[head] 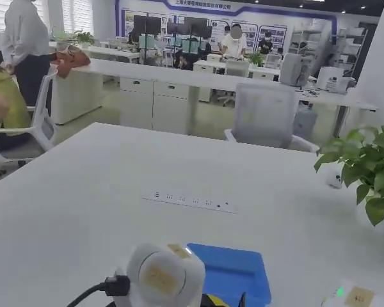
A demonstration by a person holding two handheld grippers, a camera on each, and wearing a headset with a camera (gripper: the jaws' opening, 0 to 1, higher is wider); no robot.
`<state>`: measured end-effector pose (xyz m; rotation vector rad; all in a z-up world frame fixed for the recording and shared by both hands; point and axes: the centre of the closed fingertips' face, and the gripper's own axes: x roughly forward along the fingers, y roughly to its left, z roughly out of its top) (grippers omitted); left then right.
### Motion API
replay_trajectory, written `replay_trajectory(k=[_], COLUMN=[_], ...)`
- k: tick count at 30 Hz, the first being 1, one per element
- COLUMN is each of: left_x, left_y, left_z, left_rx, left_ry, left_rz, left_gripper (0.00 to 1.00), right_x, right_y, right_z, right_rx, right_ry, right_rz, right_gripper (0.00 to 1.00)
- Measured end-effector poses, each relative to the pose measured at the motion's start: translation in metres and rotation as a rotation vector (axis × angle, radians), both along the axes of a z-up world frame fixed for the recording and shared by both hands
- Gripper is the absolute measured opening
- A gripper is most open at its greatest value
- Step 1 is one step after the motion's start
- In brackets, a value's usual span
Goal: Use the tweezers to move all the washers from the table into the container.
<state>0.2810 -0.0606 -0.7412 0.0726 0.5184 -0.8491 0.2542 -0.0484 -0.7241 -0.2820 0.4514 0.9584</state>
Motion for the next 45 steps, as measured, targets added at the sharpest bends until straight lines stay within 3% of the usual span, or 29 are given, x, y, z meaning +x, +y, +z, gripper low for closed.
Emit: replay_trajectory(k=[4,8,11,13,18,20,24,28,34,38,42,45], left_x=[0.0,0.002,0.001,-0.007,-0.019,-0.022,-0.027,-0.029,-0.032,-0.029,-0.029,-0.028], left_y=[0.003,0.015,0.021,0.017,0.004,-0.002,-0.013,-0.019,-0.025,-0.026,-0.022,-0.013], left_z=[0.0,-0.004,-0.006,-0.003,-0.013,-0.011,-0.004,-0.002,0.004,0.009,0.008,0.005], left_rx=[-0.013,-0.049,-0.06,-0.095,-0.074,-0.101,-0.132,-0.156,-0.186,-0.199,-0.183,-0.194], left_ry=[0.006,0.012,0.027,0.044,0.064,0.083,0.077,0.087,0.094,0.07,0.051,0.069], left_rz=[0.009,0.05,0.061,0.039,-0.017,-0.022,-0.045,-0.056,-0.062,-0.049,-0.047,-0.027], left_gripper=[0.0,0.0,0.0,0.0,0.0,0.0,0.0,0.0,0.0,0.0,0.0,0.0], right_x=[0.001,0.01,0.013,0.014,0.013,0.012,0.01,0.007,0.003,0.007,0.007,0.006], right_y=[0.001,-0.004,-0.011,-0.015,-0.011,-0.008,-0.002,0.003,0.006,0.003,0.001,-0.001], right_z=[0.001,0.012,0.012,0.013,0.02,0.021,0.02,0.016,0.012,0.017,0.013,0.009], right_rx=[0.013,0.114,0.143,0.175,0.23,0.224,0.219,0.154,0.11,0.154,0.13,0.123], right_ry=[0.02,0.066,0.102,0.125,0.153,0.146,0.151,0.114,0.088,0.113,0.118,0.122], right_rz=[0.01,-0.054,-0.078,-0.089,-0.095,-0.089,-0.076,-0.046,-0.026,-0.042,-0.042,-0.045], right_gripper=[0.01,0.01,0.01,0.01,0.01,0.01,0.01,0.02,0.01,0.01,0.01,0.01])
